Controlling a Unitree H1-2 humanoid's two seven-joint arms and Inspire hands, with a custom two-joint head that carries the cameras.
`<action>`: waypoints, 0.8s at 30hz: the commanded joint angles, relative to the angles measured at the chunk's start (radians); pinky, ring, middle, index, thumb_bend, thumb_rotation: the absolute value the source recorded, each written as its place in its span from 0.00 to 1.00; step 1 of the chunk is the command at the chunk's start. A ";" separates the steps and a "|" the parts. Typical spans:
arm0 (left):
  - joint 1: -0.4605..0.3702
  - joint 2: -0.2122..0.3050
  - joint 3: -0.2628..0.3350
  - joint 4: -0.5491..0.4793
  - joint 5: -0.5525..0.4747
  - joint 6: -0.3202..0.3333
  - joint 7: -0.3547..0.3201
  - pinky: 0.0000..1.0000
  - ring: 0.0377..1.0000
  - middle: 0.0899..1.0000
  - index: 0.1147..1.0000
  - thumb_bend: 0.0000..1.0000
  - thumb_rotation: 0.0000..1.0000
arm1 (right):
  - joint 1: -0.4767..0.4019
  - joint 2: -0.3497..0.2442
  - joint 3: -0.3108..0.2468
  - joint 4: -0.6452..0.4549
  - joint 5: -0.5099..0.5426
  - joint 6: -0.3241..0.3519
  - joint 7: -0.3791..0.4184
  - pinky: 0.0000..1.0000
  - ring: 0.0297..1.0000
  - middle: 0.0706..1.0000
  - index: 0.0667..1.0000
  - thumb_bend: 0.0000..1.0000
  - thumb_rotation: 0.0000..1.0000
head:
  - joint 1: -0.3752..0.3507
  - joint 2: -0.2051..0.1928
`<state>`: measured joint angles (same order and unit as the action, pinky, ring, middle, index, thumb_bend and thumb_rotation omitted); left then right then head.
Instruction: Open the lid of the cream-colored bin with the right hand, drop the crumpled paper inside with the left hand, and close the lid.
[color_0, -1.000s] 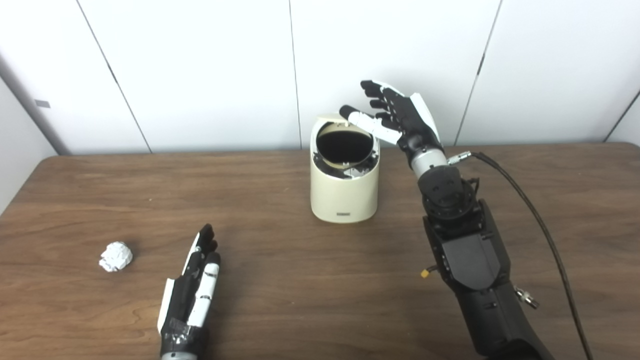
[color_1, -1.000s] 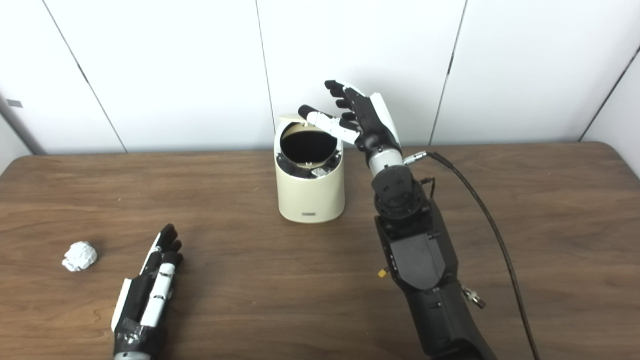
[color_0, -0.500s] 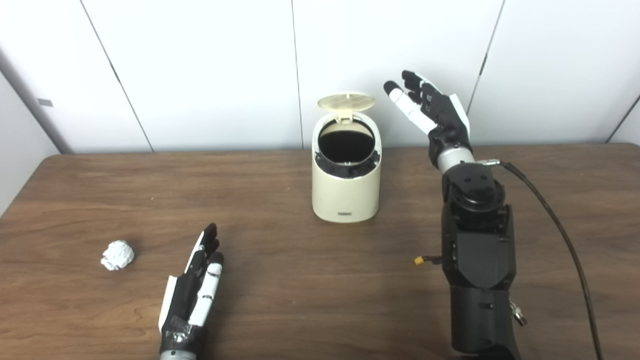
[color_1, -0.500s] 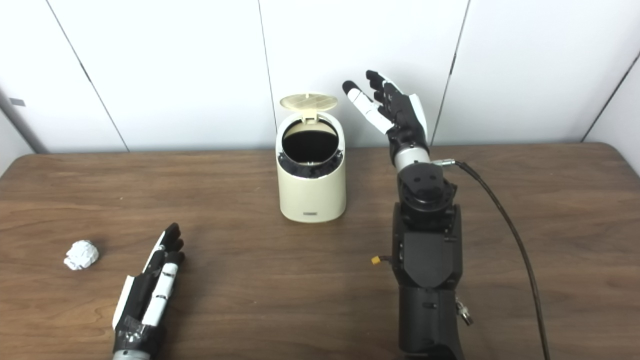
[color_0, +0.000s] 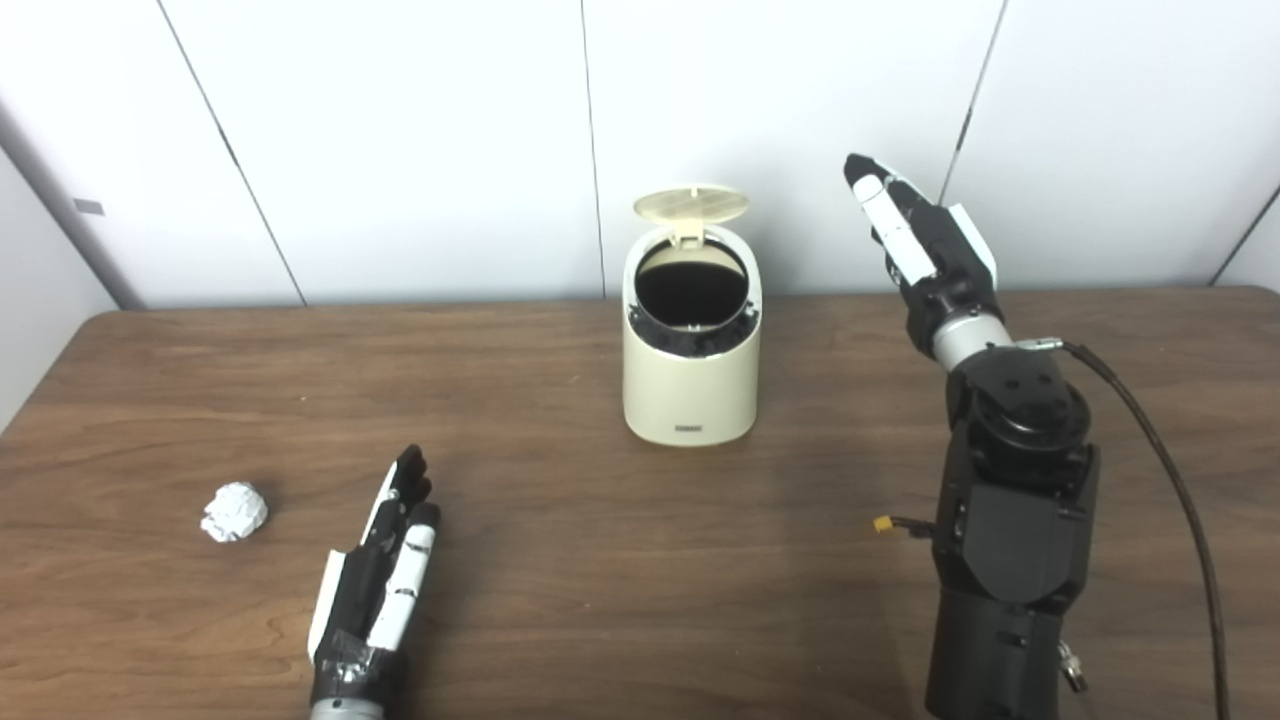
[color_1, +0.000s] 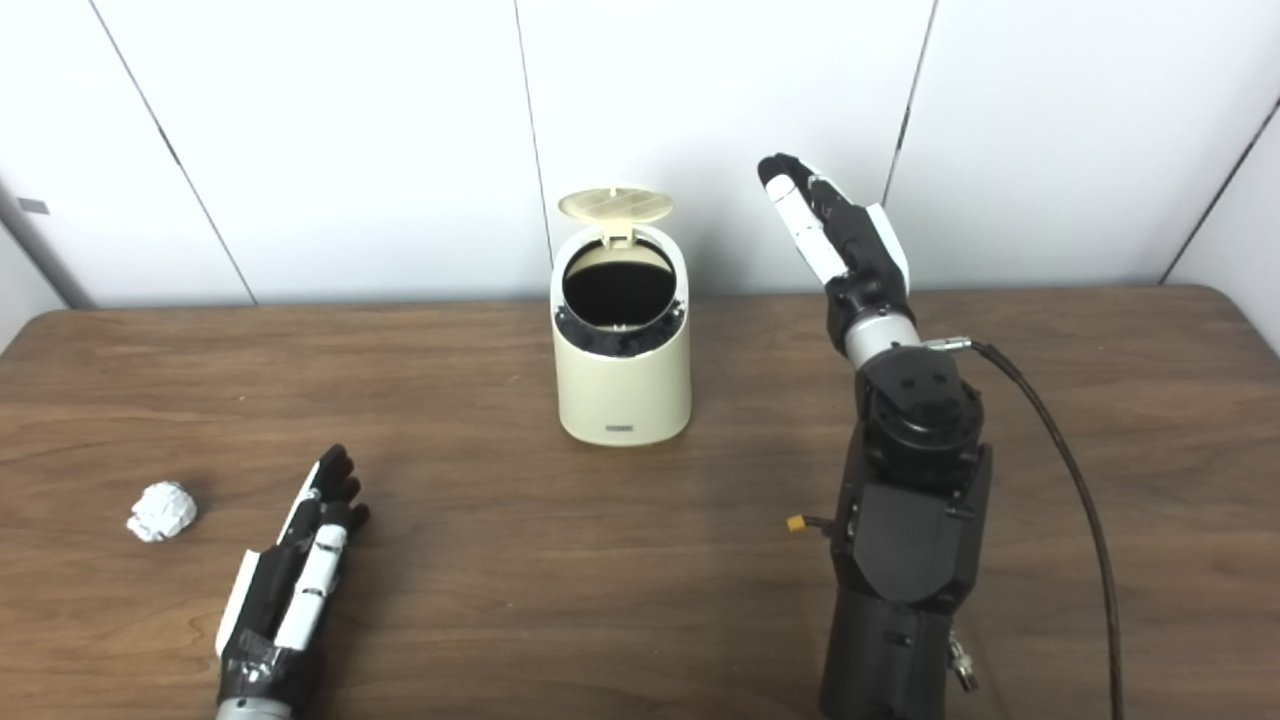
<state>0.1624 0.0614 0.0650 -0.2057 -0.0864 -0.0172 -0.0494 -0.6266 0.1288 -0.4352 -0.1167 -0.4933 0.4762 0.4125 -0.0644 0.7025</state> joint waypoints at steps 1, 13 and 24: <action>-0.007 0.008 0.005 0.005 -0.017 -0.002 -0.007 1.00 1.00 1.00 1.00 0.42 0.71 | -0.012 -0.003 -0.015 -0.050 -0.009 -0.006 0.041 1.00 0.97 0.95 0.88 0.38 0.87 | -0.002 0.001; -0.018 0.018 0.017 0.003 -0.048 0.001 -0.017 1.00 1.00 1.00 1.00 0.37 0.72 | 0.136 -0.013 -0.112 -0.135 0.187 -0.006 0.196 1.00 0.97 0.97 0.90 0.51 0.88 | -0.012 0.020; -0.024 0.018 0.021 -0.006 -0.062 0.013 -0.019 1.00 1.00 1.00 1.00 0.39 0.72 | 0.275 -0.079 -0.062 -0.179 0.339 -0.006 0.162 1.00 1.00 0.99 0.94 0.56 0.96 | -0.018 0.037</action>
<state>0.1526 0.0705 0.0850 -0.2037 -0.1390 -0.0083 -0.0610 -0.3360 0.0610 -0.5134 -0.2565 -0.1992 0.4793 0.5831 -0.0813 0.7393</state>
